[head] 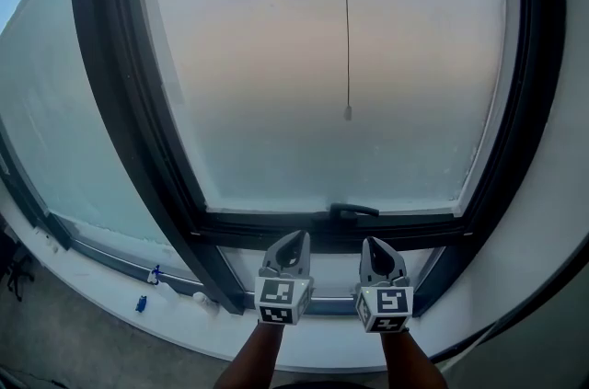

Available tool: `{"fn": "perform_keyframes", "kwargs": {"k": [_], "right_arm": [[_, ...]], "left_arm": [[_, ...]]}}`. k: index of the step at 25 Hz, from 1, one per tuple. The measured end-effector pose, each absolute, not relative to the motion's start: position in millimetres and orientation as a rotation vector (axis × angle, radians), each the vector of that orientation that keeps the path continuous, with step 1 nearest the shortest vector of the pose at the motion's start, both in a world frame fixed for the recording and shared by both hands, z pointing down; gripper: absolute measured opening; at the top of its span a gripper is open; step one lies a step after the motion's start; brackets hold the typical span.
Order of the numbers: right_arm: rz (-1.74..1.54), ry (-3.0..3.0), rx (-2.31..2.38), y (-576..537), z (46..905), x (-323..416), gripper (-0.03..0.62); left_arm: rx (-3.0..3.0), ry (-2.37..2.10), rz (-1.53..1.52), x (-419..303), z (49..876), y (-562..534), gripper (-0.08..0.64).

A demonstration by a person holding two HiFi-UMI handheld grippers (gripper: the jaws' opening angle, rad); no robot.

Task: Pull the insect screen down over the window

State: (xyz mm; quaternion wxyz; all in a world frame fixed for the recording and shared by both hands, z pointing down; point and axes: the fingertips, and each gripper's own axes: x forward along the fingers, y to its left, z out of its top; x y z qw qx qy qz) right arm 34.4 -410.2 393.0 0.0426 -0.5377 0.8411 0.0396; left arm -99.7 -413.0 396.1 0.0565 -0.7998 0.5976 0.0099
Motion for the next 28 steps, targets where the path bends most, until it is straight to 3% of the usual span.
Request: {"fn": "perform_keyframes", "kwargs": {"k": [28], "right_arm": [[0.621, 2.337, -1.49, -430.1, 180.5, 19.0, 0.003]], "left_arm": [[-2.215, 1.575, 0.337, -122.9, 197.7, -440.4, -0.006]]}}
